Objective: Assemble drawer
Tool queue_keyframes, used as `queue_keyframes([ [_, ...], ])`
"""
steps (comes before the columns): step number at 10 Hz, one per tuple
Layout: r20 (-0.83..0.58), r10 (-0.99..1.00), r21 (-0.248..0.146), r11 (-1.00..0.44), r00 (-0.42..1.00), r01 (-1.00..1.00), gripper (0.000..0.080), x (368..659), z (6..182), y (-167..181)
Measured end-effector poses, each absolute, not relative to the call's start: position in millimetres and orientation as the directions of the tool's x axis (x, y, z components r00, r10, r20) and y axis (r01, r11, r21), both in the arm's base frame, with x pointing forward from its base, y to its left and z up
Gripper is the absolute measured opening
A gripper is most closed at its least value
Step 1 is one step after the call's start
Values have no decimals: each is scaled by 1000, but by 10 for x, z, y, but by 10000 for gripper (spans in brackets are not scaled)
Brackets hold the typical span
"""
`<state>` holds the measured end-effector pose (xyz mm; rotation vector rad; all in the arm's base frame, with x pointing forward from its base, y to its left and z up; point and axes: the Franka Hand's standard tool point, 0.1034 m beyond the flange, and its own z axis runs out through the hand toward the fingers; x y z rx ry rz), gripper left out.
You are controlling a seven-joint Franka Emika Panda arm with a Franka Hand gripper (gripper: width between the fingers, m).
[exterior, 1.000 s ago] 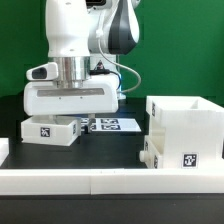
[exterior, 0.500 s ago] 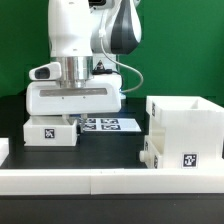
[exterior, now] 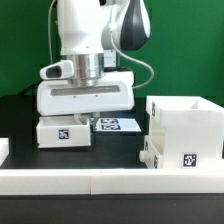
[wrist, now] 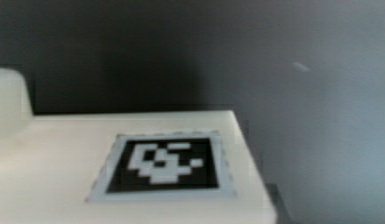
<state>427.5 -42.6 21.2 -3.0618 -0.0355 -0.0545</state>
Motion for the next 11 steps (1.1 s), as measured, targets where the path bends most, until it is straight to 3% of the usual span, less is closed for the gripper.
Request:
queue_keyframes([
  [2,11,78,-105,-991,997,79,42,4541,428,-185],
  [5,4,146,-124,-981,989,146,42,4804,589,-39],
  [7,1,145,-125,-982,989,144,42,4774,553,-44],
  [11,51,621,-84,-778,782,623,42,4870,487,-189],
])
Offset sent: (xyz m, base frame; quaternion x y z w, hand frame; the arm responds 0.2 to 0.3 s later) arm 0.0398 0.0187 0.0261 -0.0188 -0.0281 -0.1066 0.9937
